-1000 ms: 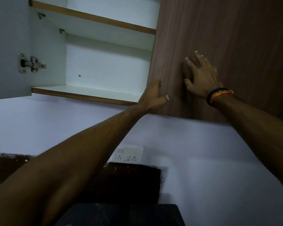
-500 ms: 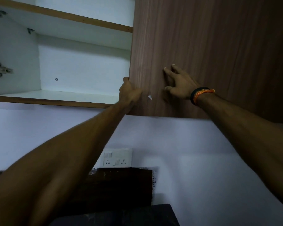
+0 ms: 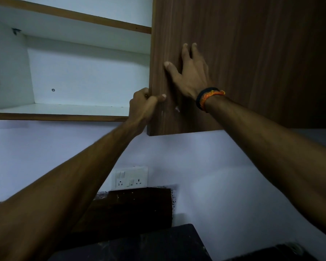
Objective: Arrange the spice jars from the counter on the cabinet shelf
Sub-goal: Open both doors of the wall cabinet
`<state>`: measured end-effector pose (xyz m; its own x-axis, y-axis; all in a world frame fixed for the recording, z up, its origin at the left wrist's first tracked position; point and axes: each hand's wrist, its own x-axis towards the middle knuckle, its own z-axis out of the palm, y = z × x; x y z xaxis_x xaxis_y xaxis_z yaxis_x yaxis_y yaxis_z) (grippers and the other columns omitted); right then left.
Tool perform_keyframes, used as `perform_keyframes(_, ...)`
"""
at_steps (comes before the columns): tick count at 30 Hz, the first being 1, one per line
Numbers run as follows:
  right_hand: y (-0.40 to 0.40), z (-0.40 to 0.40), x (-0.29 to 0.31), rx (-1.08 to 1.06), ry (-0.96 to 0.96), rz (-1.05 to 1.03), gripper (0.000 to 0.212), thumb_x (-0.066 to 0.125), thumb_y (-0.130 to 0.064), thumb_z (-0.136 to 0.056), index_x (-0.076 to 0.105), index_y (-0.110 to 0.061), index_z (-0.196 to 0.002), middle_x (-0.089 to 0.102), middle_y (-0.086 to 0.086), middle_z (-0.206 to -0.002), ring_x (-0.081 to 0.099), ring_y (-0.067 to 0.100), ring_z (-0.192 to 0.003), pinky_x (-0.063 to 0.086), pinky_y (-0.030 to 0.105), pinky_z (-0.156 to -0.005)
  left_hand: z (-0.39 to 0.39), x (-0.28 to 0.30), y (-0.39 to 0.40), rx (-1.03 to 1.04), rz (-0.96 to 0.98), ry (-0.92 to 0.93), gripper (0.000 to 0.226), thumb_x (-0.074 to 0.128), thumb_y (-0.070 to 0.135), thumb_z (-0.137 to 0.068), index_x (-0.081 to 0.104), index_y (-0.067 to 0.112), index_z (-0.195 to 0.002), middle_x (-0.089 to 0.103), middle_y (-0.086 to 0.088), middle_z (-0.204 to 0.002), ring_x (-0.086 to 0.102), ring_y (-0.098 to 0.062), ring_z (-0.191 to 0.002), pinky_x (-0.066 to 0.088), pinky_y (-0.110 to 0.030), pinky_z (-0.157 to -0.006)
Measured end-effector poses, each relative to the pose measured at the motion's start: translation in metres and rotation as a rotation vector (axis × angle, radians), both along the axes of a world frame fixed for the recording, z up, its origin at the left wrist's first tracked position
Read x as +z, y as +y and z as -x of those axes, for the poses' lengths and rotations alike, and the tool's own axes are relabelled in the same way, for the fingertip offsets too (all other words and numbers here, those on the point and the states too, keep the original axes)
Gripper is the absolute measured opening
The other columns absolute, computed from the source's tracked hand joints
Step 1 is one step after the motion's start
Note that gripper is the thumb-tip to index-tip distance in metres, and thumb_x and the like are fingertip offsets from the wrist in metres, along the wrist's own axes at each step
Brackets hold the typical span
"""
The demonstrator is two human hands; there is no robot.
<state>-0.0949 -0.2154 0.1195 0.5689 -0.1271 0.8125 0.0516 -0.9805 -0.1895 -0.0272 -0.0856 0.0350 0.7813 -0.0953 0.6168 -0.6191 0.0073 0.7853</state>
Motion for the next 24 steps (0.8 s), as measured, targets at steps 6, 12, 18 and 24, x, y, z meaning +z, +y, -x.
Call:
perform_keyframes(6,0.034,0.033,0.021,-0.035,-0.121,-0.116,0.124,0.045,-0.086,-0.075,0.002,-0.005,-0.158,0.0,0.019,-0.165,0.011,0.043,-0.15,0.021,0.055,-0.118,0.047,0.013,-0.013,-0.188,-0.097,-0.095,0.033,0.067,0.027,-0.091,0.065,0.012,-0.121,0.072,-0.001,-0.108,0.069,-0.017,-0.095,0.055,-0.03,-0.079)
perform_keyframes(12,0.025,0.07,0.027,-0.167,-0.212,0.05,0.107,0.062,-0.058,-0.08,0.013,-0.002,-0.156,0.021,0.017,-0.161,0.041,0.032,-0.139,0.04,0.038,-0.108,0.083,0.01,-0.026,-0.256,-0.099,-0.245,0.043,0.065,0.016,-0.093,0.054,0.008,-0.134,0.067,-0.006,-0.124,0.065,-0.022,-0.11,0.055,-0.037,-0.098)
perform_keyframes(18,0.011,0.11,0.017,-0.193,-0.351,0.092,0.09,0.057,-0.05,-0.085,0.021,-0.006,-0.156,0.046,0.007,-0.147,0.056,0.008,-0.104,0.03,0.008,-0.08,0.113,0.007,-0.045,-0.378,-0.131,-0.417,0.068,0.064,0.002,-0.088,0.034,0.005,-0.149,0.054,-0.011,-0.143,0.055,-0.018,-0.127,0.049,-0.025,-0.102)
perform_keyframes(24,-0.015,0.155,0.012,-0.211,-0.439,0.108,0.078,0.049,-0.049,-0.087,0.032,-0.012,-0.153,0.066,-0.001,-0.105,0.061,0.008,-0.08,0.055,0.021,-0.079,0.148,0.006,-0.077,-0.489,-0.178,-0.504,0.086,0.061,0.013,-0.08,0.019,0.005,-0.154,0.043,-0.014,-0.149,0.048,-0.023,-0.133,0.046,-0.035,-0.11)
